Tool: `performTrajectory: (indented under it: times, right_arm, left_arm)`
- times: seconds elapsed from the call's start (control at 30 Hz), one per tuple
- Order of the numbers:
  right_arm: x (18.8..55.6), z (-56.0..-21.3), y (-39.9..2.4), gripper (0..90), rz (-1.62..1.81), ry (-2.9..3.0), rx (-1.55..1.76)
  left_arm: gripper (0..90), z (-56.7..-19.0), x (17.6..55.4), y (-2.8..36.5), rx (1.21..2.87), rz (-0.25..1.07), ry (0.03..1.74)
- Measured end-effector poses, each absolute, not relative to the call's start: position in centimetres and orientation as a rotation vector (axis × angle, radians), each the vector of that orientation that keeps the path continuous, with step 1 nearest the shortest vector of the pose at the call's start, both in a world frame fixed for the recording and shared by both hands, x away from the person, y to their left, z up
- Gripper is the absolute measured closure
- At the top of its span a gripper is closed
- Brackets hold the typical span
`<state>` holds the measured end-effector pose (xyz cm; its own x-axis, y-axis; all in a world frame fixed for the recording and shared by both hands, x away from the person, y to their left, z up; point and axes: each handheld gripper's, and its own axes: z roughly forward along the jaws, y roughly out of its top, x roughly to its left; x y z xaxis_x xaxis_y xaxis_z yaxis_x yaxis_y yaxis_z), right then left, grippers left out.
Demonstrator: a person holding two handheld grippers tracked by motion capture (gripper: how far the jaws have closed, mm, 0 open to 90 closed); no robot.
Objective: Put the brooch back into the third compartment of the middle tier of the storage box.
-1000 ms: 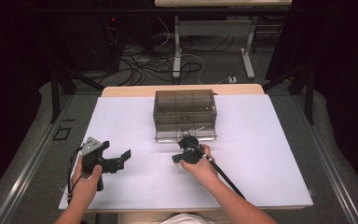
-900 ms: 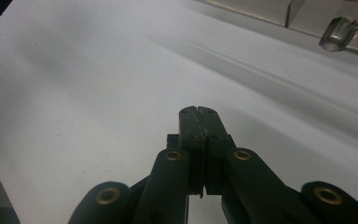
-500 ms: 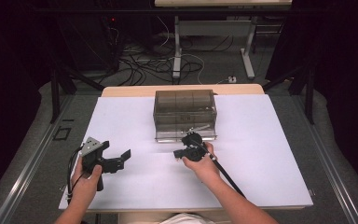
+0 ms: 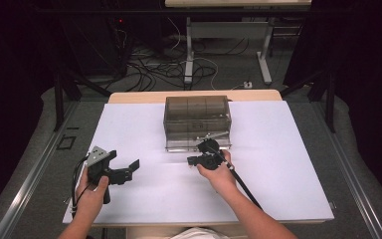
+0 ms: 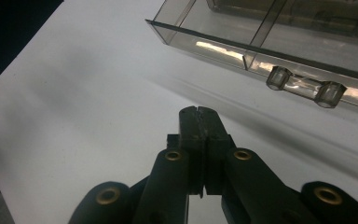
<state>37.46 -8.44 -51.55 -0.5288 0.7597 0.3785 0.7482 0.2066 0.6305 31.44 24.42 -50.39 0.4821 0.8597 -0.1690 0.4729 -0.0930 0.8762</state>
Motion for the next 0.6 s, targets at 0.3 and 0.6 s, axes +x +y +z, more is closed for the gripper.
performTrajectory:
  times: [0.3,0.6]
  right_arm:
    - [37.6,-51.0,-9.1,89.8,1.277,2.400,1.531]
    - [37.9,-50.5,-9.6,89.8,1.303,2.362,1.537]
  left_arm:
    - [2.6,-50.4,31.4,24.4,1.731,0.487,1.140]
    - [2.6,-50.4,31.4,24.4,1.731,0.487,1.140]
